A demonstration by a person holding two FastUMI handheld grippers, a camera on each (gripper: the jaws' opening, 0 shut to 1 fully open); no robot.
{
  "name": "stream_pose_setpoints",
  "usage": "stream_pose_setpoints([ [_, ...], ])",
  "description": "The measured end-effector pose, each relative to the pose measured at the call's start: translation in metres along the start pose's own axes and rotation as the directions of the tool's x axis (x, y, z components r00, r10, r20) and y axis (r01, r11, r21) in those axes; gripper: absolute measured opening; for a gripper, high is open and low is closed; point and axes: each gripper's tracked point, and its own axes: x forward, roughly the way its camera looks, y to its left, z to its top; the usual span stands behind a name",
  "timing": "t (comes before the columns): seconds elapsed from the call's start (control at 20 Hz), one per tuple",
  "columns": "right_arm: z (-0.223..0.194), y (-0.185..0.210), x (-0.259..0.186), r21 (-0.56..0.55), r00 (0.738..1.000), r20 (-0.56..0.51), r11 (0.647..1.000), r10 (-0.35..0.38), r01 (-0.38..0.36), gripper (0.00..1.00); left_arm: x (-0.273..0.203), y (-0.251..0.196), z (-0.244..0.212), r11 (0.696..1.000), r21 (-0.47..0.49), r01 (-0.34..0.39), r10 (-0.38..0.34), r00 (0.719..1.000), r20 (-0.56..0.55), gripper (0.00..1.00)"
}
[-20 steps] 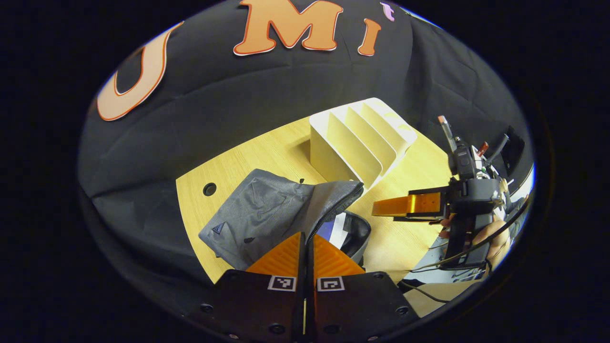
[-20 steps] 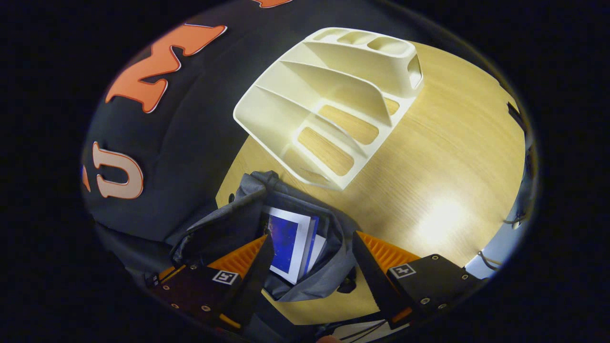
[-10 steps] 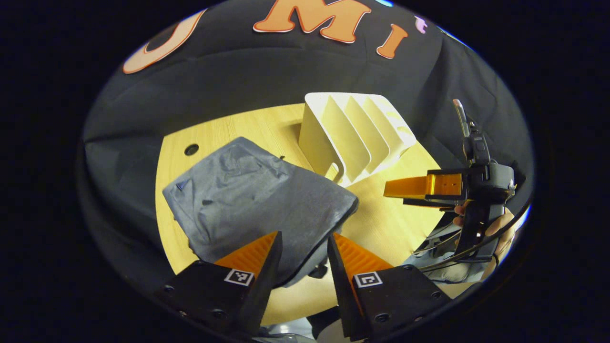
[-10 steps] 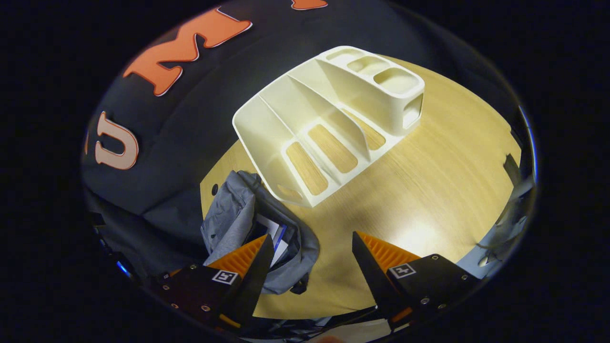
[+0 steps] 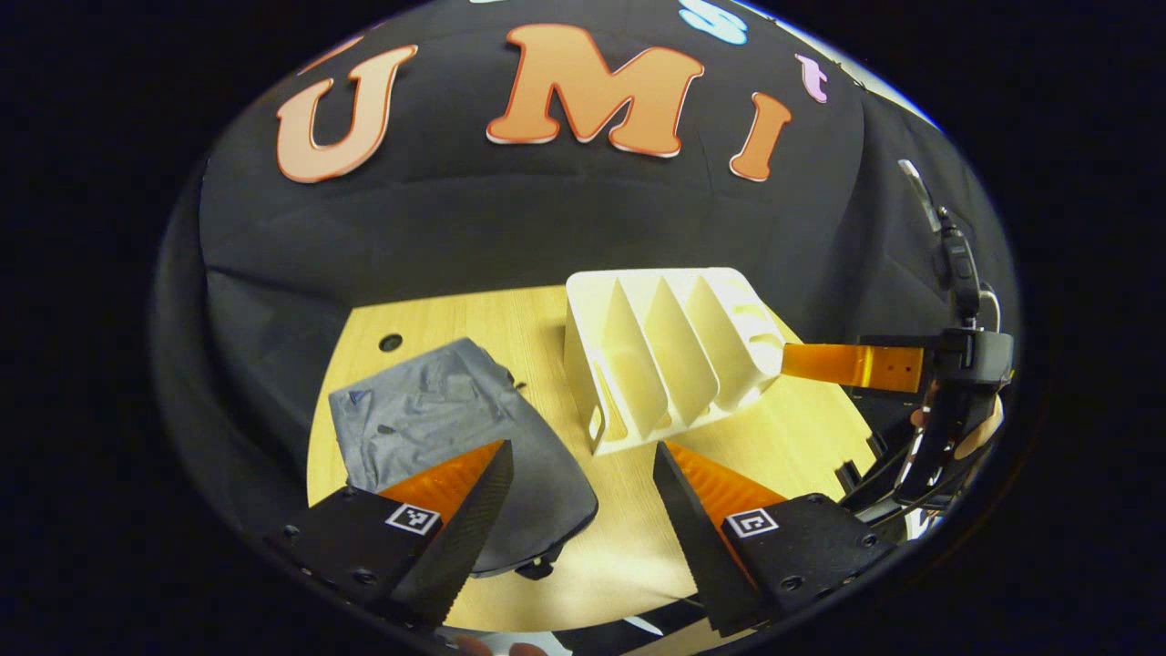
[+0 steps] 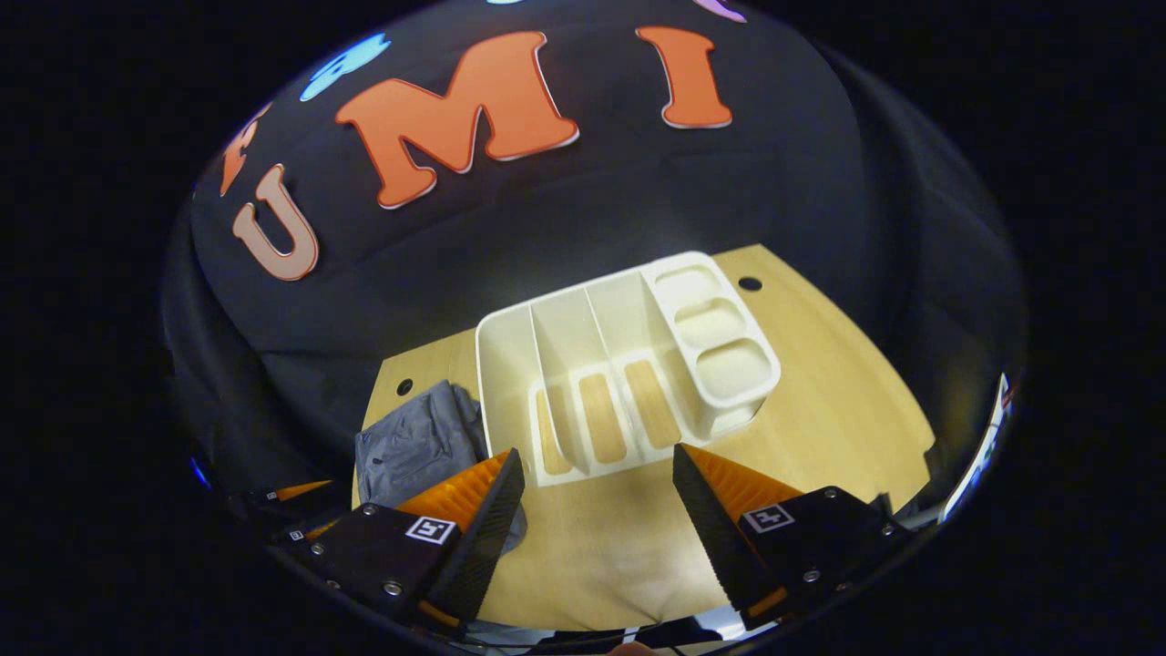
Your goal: Open the schoolbag, grab two books from the bookshelf and put them into the schoolbag.
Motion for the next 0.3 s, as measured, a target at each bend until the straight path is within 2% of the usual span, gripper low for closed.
stream_pose_setpoints([
  [0.15,0.043,-0.011,-0.028,-0.045,0.989,0.144,0.999,0.025,-0.018,0.98,-0.021,-0.019,0.045,0.998,-0.035,-0.054,0.059,0.986,0.157,0.98],
  [0.3,0.080,-0.028,-0.060,-0.098,0.944,0.330,0.995,0.016,0.018,0.98,-0.035,-0.031,0.066,0.995,-0.067,-0.077,0.093,0.954,0.286,0.98],
])
